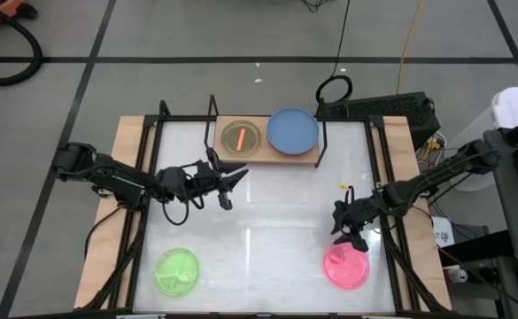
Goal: Place and stack plates onto a shelf
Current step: Stack the light pink plate on the light orange plate
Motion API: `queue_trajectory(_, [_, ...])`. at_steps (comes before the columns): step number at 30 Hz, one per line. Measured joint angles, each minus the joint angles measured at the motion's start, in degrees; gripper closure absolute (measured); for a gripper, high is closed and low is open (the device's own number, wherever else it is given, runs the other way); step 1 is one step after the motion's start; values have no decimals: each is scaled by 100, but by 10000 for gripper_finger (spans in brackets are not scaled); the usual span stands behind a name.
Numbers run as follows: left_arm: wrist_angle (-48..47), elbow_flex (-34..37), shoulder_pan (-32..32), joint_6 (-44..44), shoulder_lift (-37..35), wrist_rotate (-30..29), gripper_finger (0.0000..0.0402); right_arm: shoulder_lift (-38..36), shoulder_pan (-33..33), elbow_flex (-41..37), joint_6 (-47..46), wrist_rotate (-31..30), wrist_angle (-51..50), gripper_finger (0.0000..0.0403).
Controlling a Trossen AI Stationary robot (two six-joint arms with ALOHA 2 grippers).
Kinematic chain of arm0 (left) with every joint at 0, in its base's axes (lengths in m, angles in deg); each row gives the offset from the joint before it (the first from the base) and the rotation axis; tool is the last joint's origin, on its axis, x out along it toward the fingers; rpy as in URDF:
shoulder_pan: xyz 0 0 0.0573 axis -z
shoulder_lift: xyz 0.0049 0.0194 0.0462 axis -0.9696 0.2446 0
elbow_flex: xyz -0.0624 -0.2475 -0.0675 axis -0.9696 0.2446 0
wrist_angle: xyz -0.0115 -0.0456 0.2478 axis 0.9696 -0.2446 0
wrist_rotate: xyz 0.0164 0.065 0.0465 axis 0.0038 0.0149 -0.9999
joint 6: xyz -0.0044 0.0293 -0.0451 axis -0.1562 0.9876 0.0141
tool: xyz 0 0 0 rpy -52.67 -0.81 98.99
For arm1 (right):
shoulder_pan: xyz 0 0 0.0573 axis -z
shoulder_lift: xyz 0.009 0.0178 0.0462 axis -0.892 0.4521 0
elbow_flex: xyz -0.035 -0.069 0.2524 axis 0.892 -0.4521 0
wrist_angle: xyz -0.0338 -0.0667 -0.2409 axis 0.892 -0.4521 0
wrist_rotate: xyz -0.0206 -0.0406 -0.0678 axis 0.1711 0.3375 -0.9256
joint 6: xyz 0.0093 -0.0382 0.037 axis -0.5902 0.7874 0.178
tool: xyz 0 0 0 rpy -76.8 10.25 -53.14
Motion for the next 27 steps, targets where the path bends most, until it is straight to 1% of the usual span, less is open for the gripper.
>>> queue_trajectory(6, [-258,0,-5,-63,0,-2,303,142,-58,1,82,-7,-45,232])
queue_trajectory(9, [-338,0,-5,-146,0,-2,303,363,-58,1,-7,-195,-41,232])
queue_trajectory(19, [-605,0,19,-288,0,83,303,1214,-58,1,-8,-157,92,238])
queue_trajectory(27, [-607,0,51,-398,1,91,303,1337,-56,7,-38,-20,179,238])
